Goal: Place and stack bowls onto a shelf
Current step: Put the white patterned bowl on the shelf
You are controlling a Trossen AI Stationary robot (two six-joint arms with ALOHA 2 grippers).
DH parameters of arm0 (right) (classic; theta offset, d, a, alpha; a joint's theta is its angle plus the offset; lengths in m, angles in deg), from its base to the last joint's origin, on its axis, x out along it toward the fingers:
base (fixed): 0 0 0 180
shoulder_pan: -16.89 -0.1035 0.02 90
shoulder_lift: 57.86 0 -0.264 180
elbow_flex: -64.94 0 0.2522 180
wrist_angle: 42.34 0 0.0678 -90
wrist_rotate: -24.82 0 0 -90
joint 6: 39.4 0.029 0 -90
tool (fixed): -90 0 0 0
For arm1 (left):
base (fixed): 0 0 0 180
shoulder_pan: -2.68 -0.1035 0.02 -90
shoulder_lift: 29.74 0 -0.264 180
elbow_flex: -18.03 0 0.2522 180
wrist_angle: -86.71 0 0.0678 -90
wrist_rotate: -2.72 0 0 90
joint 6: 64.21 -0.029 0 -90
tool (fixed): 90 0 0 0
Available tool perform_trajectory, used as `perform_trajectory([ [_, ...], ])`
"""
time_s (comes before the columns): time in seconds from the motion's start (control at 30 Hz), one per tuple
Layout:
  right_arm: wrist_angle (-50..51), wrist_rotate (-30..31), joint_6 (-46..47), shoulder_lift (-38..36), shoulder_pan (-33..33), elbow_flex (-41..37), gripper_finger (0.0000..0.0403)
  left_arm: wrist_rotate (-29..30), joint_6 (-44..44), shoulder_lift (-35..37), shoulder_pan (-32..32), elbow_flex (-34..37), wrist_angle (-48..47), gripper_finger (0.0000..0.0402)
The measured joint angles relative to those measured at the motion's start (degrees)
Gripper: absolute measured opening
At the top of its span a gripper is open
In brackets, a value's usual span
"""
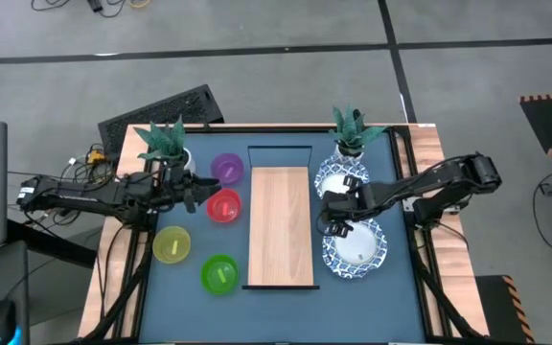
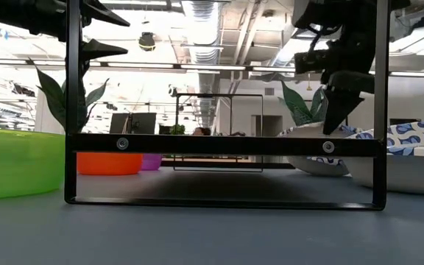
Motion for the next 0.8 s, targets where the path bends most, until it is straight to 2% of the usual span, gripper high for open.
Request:
perform_trajectory([
  [0.17, 3.53, 0.4, -2.11, -1.75, -0.51, 5.84, 0.0023, 0.09, 0.01, 0.01, 0.0, 0.0, -0.69, 0.0218],
  [0.3, 2.74, 1.1, -9.45, -2.55, -1.28, 12.09, 0.0023, 0.12, 0.17, 0.01, -0.01, 0.0, -1.37, 0.0218],
  [0.4, -0.56, -1.46, -17.23, -2.45, -1.19, 15.39, 0.0023, 0.19, 0.15, 0.03, -0.01, 0.0, -1.35, 0.0218],
  [0.6, -9.57, -7.68, -30.33, -1.22, 0.72, 16.16, 0.0023, 0.24, 0.04, 0.01, -0.01, 0.0, -2.55, 0.0218],
  [0.8, -13.71, -9.27, -38.52, 3.69, 3.1, 16.08, 0.0023, 0.39, 0.02, -0.19, -0.01, 0.0, -4.3, 0.0218],
])
